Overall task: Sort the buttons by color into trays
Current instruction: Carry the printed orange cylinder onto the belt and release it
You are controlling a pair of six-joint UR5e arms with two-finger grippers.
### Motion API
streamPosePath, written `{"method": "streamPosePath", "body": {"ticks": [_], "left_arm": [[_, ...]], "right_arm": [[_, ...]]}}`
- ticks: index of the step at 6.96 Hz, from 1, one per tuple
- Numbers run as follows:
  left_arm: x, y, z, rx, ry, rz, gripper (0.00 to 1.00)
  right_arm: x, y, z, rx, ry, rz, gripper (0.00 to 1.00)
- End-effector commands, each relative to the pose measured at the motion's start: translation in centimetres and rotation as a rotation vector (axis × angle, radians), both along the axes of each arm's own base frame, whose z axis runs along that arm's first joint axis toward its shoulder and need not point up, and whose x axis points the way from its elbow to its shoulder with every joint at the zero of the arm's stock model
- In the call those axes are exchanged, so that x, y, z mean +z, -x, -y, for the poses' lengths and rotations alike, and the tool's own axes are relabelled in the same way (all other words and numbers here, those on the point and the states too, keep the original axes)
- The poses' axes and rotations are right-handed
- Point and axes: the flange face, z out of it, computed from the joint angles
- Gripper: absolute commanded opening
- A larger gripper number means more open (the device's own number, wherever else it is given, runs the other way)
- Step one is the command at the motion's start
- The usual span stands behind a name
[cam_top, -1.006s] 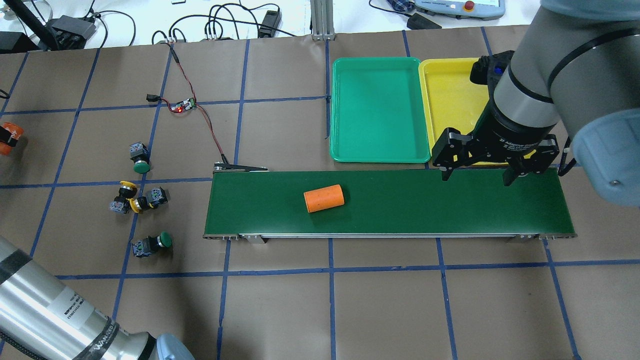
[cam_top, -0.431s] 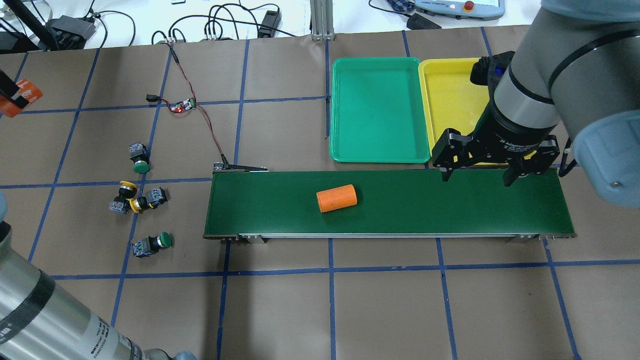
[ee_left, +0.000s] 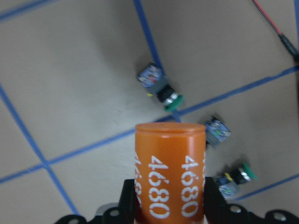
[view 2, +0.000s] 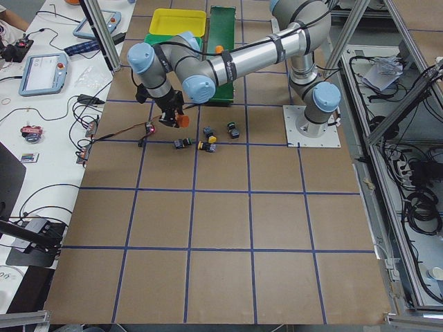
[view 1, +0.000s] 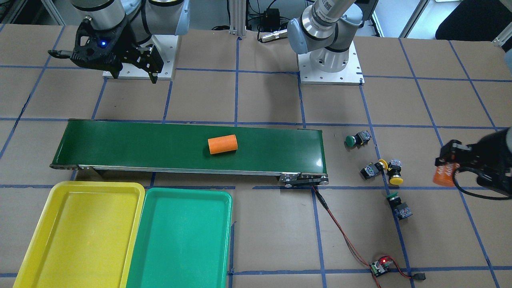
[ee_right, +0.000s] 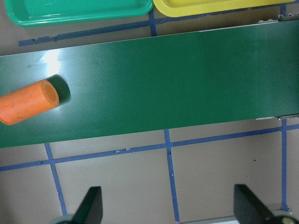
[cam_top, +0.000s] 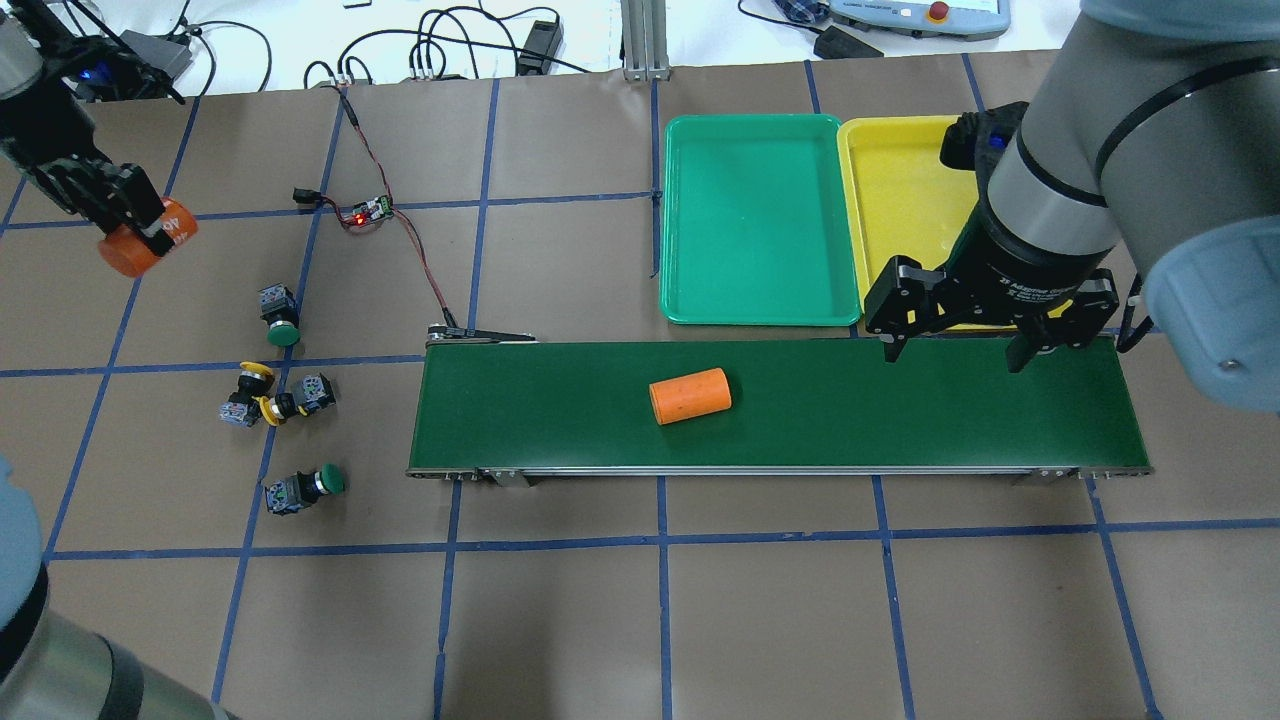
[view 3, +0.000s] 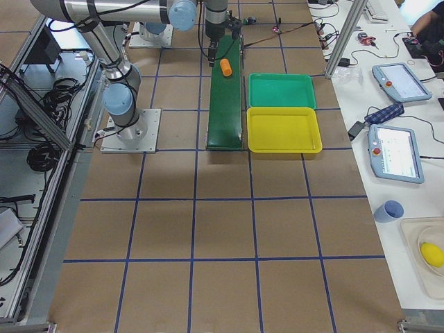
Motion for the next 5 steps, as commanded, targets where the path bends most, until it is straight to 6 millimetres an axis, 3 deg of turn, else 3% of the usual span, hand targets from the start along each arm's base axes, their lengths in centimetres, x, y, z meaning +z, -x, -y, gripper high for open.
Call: {"method": "streamPosePath", "body": {"ticks": [1,2,3,4,5], "left_arm": [[-1.5,12.7,-4.3,-0.166,0.060,0.020,0.00],[-2.0,17.9,-4.8,-0.268,0.106,0.025,0.00],[-2.6,22.1,-6.0,-0.395,0.100,0.011,0.06],[-2.9,26.0,-6.2,-0.516,0.178,0.014,0.13],[-3.9,28.7,-7.6,-0.585,0.196,0.009,0.11]], "right_arm": [[0.0,0.0,0.0,0.000,0.000,0.000,1.00],[0.0,0.0,0.0,0.002,0.000,0.000,1.00],[0.0,0.0,0.0,0.000,0.000,0.000,1.00],[0.0,0.0,0.0,0.000,0.000,0.000,1.00],[-0.1,0.0,0.0,0.000,-0.002,-0.001,1.00]]}}
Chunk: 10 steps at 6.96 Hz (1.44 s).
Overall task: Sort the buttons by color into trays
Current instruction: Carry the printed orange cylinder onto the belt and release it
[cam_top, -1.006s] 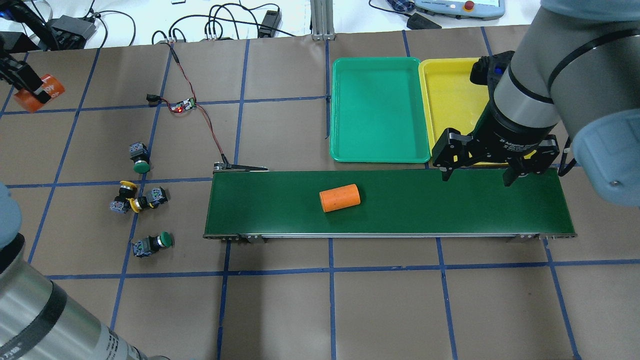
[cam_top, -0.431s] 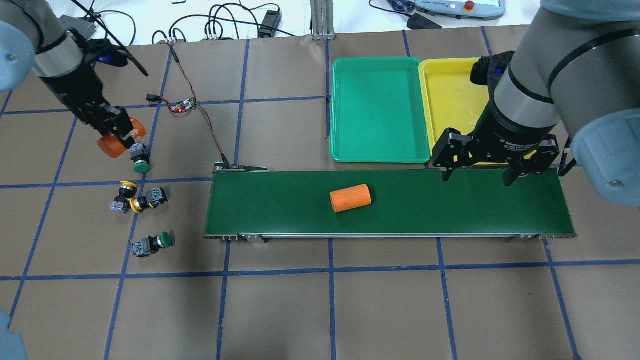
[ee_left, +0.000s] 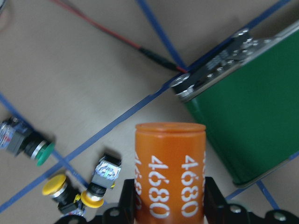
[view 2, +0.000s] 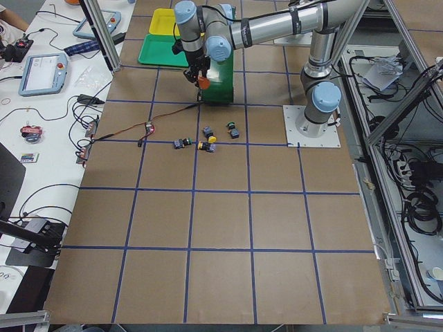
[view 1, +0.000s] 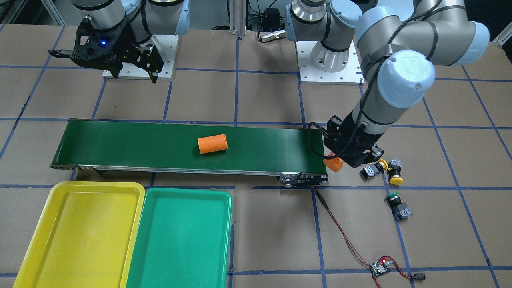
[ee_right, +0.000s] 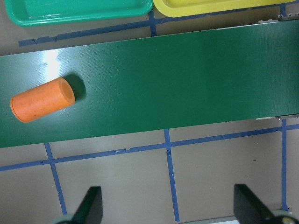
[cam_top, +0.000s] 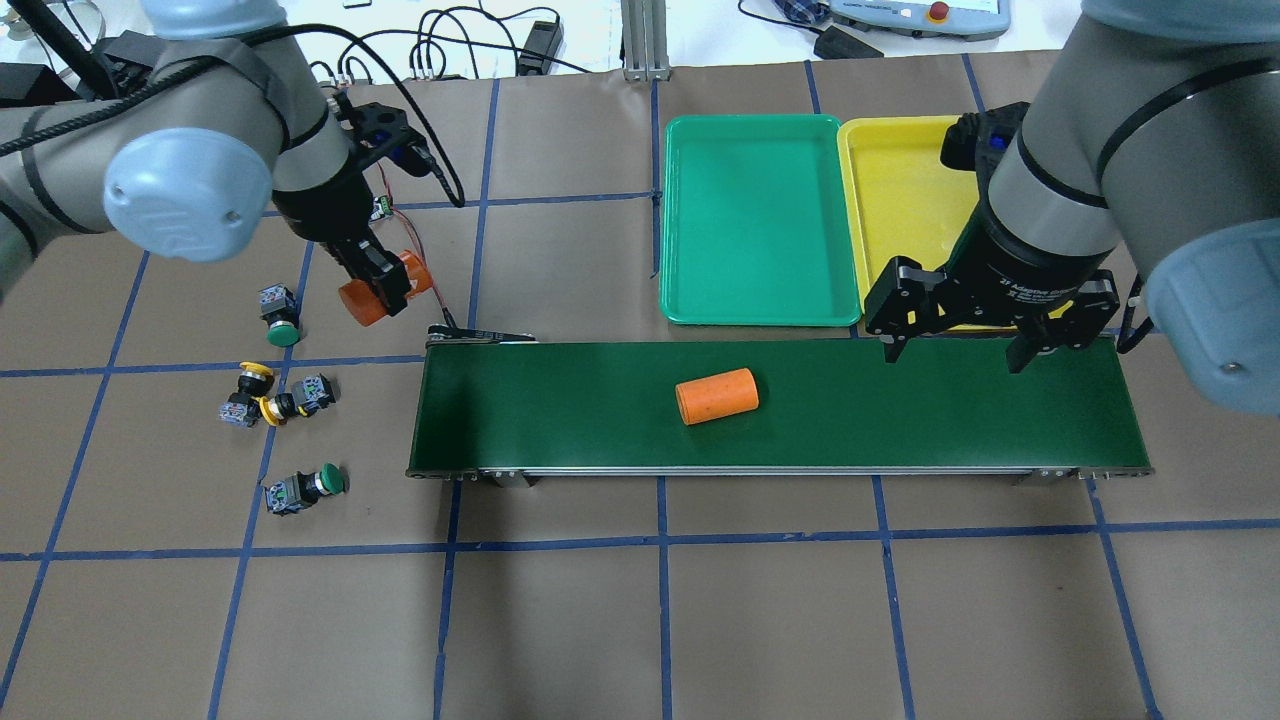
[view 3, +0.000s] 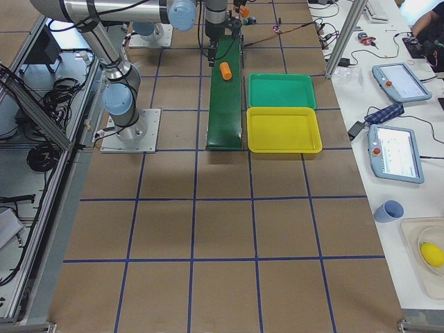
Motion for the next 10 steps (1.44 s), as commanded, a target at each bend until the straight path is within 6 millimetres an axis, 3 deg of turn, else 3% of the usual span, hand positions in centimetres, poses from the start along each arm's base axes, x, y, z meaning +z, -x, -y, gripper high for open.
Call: {"method": "streamPosePath", "body": {"ticks": [1,2,4,6,7,8,10], "left_arm": [[-1.8,5.2,-4.1,-0.184,0.003,0.001,0.10],[-3.0,5.5,-6.3,-0.328,-0.014,-0.014,0.02],[-5.8,6.1,-8.9,-0.594,-0.007,-0.109,0.00],[-9.5,6.6,-9.8,-0.664,0.087,-0.190,0.01],[-9.4,6.6,-9.7,-0.653,0.089,-0.185,0.02],[-8.4,6.6,-9.9,-0.666,0.108,-0.180,0.17],[-8.9,6.7,-10.0,-0.643,0.102,-0.184,0.95]], "right_arm": [[-0.1,0.1,0.0,0.001,-0.001,-0.013,1.00],[-0.1,0.1,0.0,0.001,-0.001,-0.013,1.00],[-0.1,0.1,0.0,0.001,-0.002,-0.013,1.00],[0.4,0.2,0.3,-0.009,0.022,-0.012,1.00],[0.5,0.5,0.3,-0.018,0.019,-0.014,1.00],[1.2,0.4,0.2,-0.021,0.046,-0.006,1.00],[1.8,0.1,0.1,-0.025,0.074,0.001,1.00]]}}
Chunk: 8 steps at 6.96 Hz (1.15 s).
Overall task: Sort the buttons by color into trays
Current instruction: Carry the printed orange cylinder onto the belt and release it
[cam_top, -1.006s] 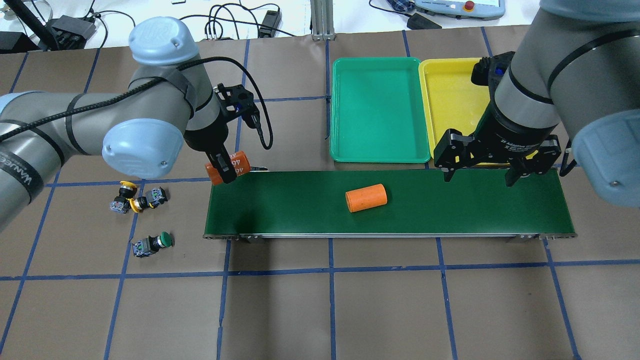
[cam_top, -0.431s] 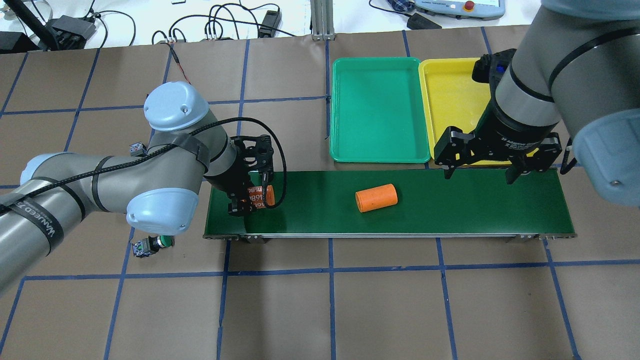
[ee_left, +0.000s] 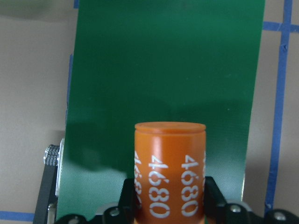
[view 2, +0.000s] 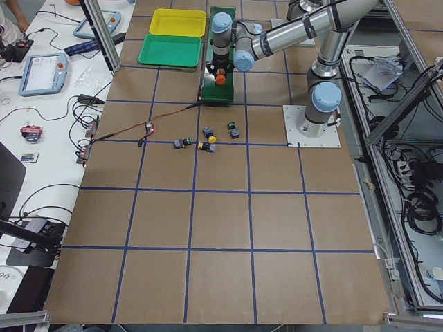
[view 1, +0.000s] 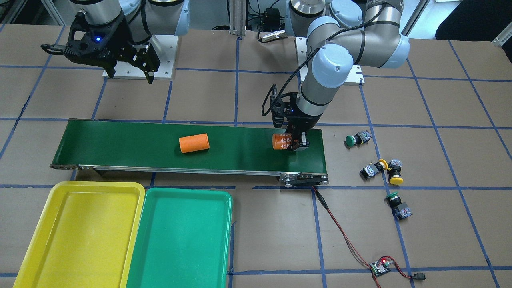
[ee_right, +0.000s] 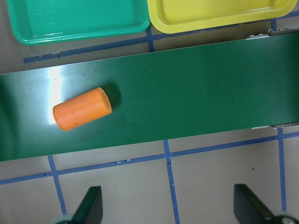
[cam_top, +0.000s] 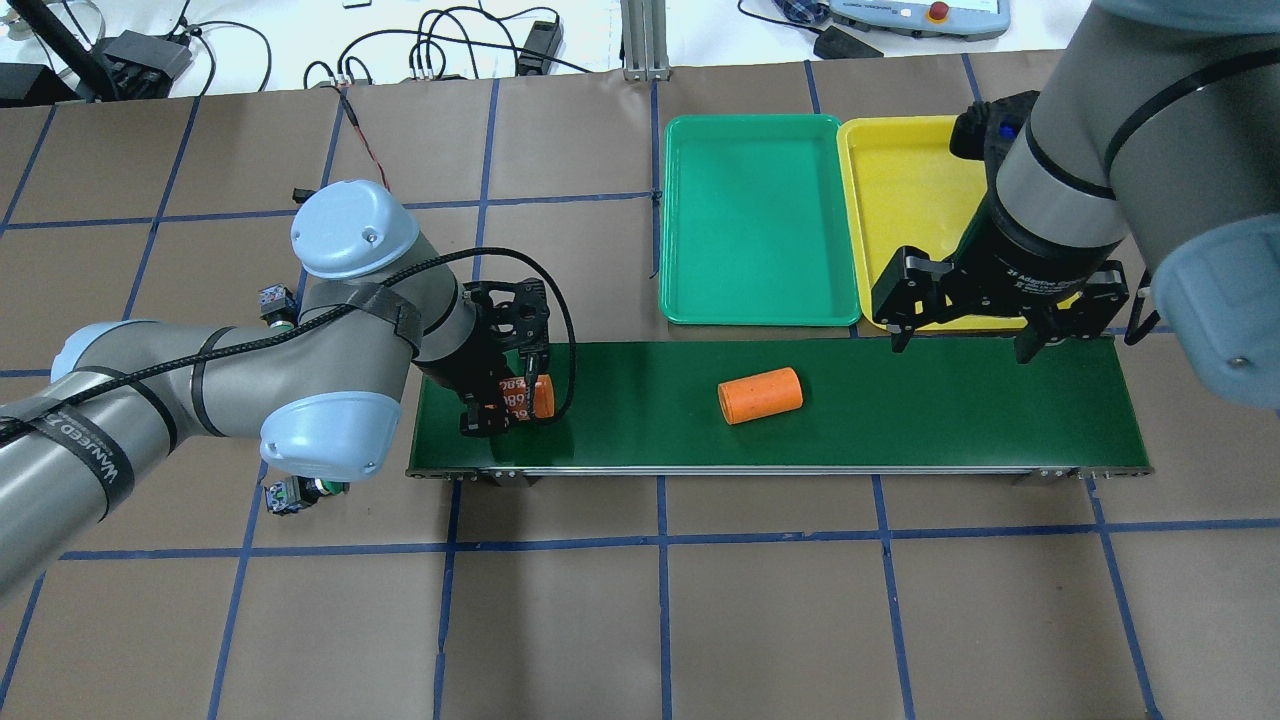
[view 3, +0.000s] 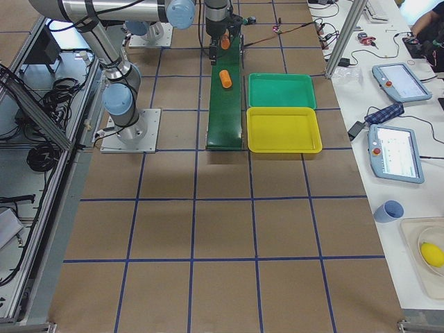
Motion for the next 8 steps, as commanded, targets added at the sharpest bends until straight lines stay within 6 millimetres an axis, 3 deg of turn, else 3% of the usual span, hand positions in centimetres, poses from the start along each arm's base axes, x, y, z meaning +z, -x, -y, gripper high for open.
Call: {"method": "streamPosePath", "body": {"ticks": [1,2,3,4,6,7,8], "left_arm": [[0.1,0.0,0.0,0.009,0.005,-0.002,1.00],[0.9,0.1,0.1,0.009,0.027,-0.010,1.00],[3.7,-0.3,1.3,0.005,0.090,-0.009,1.00],[4.6,-1.7,2.2,0.047,0.097,-0.004,1.00],[3.6,-9.8,2.5,0.209,-0.021,0.005,1.00],[3.8,-12.0,1.9,0.249,-0.047,0.007,1.00],[2.9,-15.2,1.8,0.256,-0.074,0.066,1.00]], "right_arm": [[1.7,-0.1,-1.3,-0.011,0.039,0.005,1.00],[3.3,-0.1,-3.1,-0.010,0.074,0.007,1.00],[4.2,-0.2,-5.1,-0.008,0.069,0.011,1.00],[4.9,-0.1,-5.8,0.004,0.075,0.008,1.00],[4.0,-0.1,-5.6,-0.001,0.050,0.006,1.00],[4.9,-0.2,-6.1,0.007,0.072,0.008,1.00],[3.6,-0.6,-6.0,-0.001,0.018,0.037,1.00]]}}
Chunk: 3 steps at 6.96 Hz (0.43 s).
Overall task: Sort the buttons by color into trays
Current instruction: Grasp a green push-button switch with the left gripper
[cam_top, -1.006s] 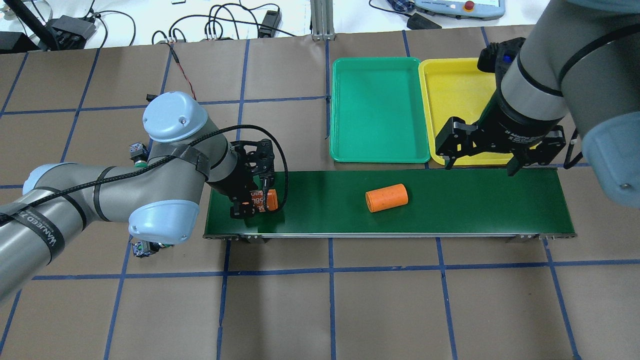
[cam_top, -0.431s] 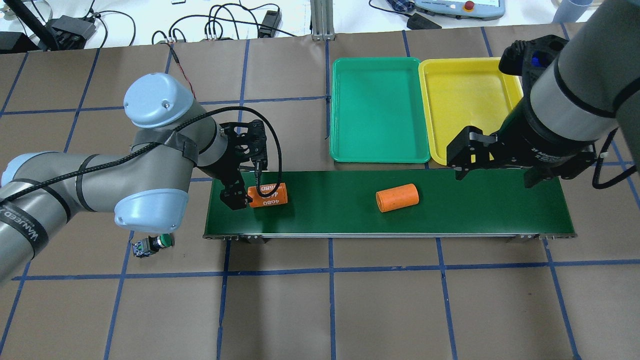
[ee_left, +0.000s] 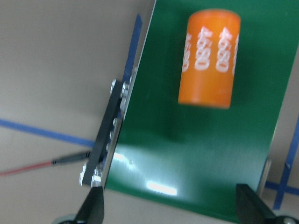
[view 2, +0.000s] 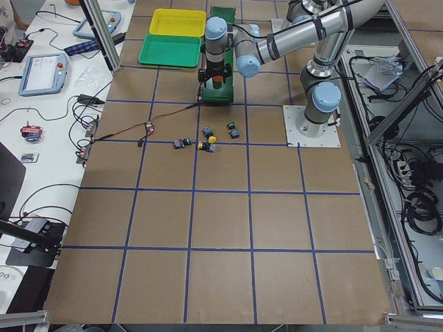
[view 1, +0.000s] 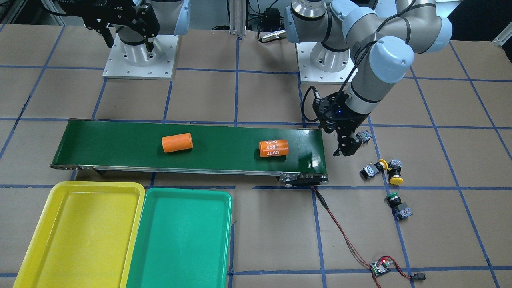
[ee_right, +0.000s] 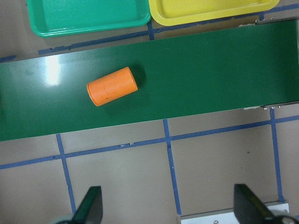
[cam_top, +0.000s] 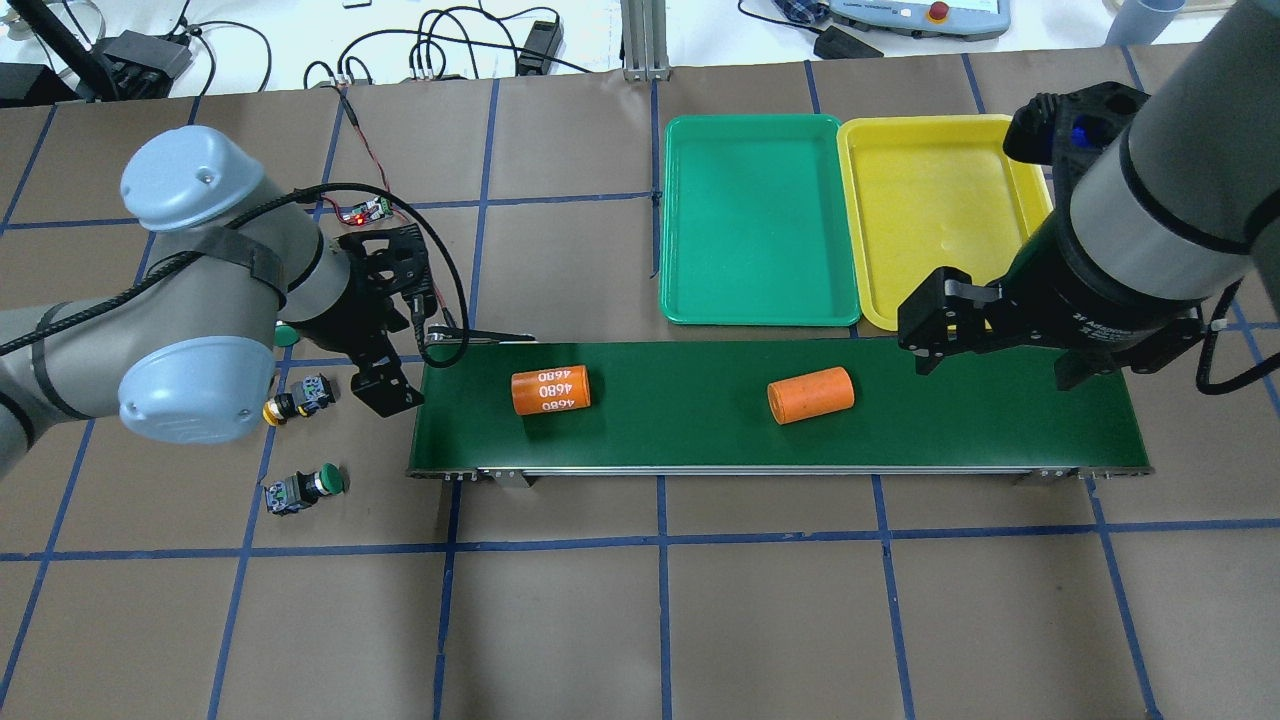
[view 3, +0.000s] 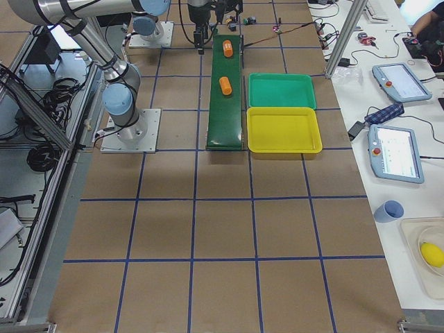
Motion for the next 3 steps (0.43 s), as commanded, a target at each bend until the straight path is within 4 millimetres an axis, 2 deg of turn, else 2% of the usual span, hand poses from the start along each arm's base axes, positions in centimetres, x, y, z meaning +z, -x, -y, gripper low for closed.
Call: {"method": "streamPosePath", "body": {"ticks": [1,2,3], "left_arm": [[-2.0,-8.2,-0.8,0.044,-0.081,0.083,1.00],[-3.6,-11.2,-1.8,-0.002,-0.109,0.056,1.00],[-5.1,-12.3,-2.5,-0.004,-0.132,0.042,1.00]], "right_arm": [[-0.5,-0.3,0.0,-0.006,-0.042,0.027,1.00],[-1.0,-0.3,-1.0,0.007,-0.099,0.026,1.00],[-1.8,-0.5,0.0,0.008,-0.136,0.037,1.00]]}}
